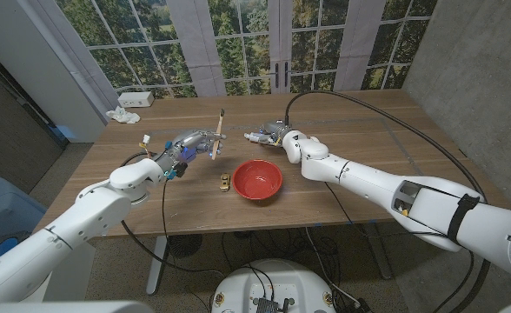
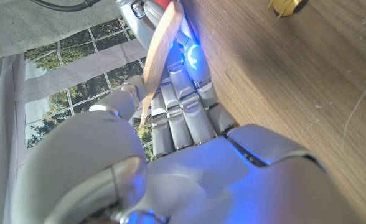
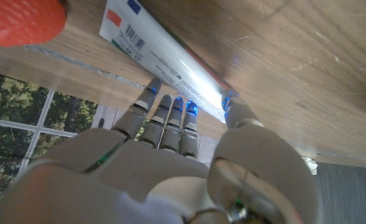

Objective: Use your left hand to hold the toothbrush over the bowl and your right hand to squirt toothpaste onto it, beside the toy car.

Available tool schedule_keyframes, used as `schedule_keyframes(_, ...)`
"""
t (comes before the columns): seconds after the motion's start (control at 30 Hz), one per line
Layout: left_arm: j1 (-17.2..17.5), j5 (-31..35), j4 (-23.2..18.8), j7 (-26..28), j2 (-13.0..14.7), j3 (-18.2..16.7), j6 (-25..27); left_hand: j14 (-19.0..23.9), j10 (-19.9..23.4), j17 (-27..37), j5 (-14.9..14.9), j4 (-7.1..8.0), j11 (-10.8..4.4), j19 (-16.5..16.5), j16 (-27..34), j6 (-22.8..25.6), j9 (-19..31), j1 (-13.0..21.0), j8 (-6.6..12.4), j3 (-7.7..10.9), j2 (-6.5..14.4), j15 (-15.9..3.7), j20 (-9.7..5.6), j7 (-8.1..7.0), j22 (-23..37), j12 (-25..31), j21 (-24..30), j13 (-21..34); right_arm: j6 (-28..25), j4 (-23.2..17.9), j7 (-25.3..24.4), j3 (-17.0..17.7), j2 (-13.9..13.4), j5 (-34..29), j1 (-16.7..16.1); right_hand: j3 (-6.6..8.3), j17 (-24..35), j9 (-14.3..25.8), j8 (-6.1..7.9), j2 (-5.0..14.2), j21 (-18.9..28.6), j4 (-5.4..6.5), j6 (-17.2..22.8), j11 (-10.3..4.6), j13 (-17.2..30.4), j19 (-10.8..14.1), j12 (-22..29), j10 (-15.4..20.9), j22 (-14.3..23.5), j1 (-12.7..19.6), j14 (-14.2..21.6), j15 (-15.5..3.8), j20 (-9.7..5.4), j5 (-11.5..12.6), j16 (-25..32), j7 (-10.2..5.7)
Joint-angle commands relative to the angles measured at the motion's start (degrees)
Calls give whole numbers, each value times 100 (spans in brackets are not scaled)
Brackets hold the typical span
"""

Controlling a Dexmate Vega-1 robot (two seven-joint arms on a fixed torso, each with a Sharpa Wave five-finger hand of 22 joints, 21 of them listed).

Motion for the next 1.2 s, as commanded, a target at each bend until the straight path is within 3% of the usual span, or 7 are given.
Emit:
schedule_keyframes(0.03,-36,-1,17,-13,-7,31,16,585,1235,28,30,146,-1175,23,35,261,25,213,42,164,251,-603,-871,-134,10,-6,22,40,-56,225,-206,-165,78,-127,60,-100,137,35,104,58,83,29,333,-7,74,230,125,318,32,195,344,-339,-30,-33,237,-55)
schedule_keyframes(0.23,-20,-8,-2,20,-10,20,21,596,1246,30,29,146,-1171,18,38,257,28,215,41,162,252,-603,-872,-129,9,-14,19,32,-42,338,-235,-216,119,-154,98,-187,257,40,181,52,95,34,615,-17,148,269,237,597,44,304,496,-387,-21,-32,392,-28)
schedule_keyframes(0.37,-13,-26,-6,16,-11,15,26,592,1243,26,28,144,-1169,24,31,261,24,219,38,164,255,-604,-872,-129,9,-9,21,55,9,396,-374,-236,129,-187,88,-331,508,70,367,10,136,6,1173,-167,377,366,537,1215,60,647,800,-501,-31,-38,726,-18)
schedule_keyframes(0.8,-65,-14,14,-10,-16,49,44,583,1249,28,26,145,-1165,20,17,254,36,224,38,165,254,-605,-871,-125,10,-29,21,58,142,294,-654,-129,21,-157,-10,-415,725,86,453,68,181,22,1429,-218,547,444,649,1385,72,882,873,-590,-63,-17,946,-63)
schedule_keyframes(1.2,-110,-10,42,-43,-27,77,41,600,1254,35,26,144,-1166,19,21,262,31,227,35,164,254,-605,-871,-121,10,-38,22,64,86,-168,-885,93,-229,-183,-196,-483,842,92,474,64,224,30,1512,-227,634,515,703,1470,82,983,914,-634,-83,-7,1069,-71)
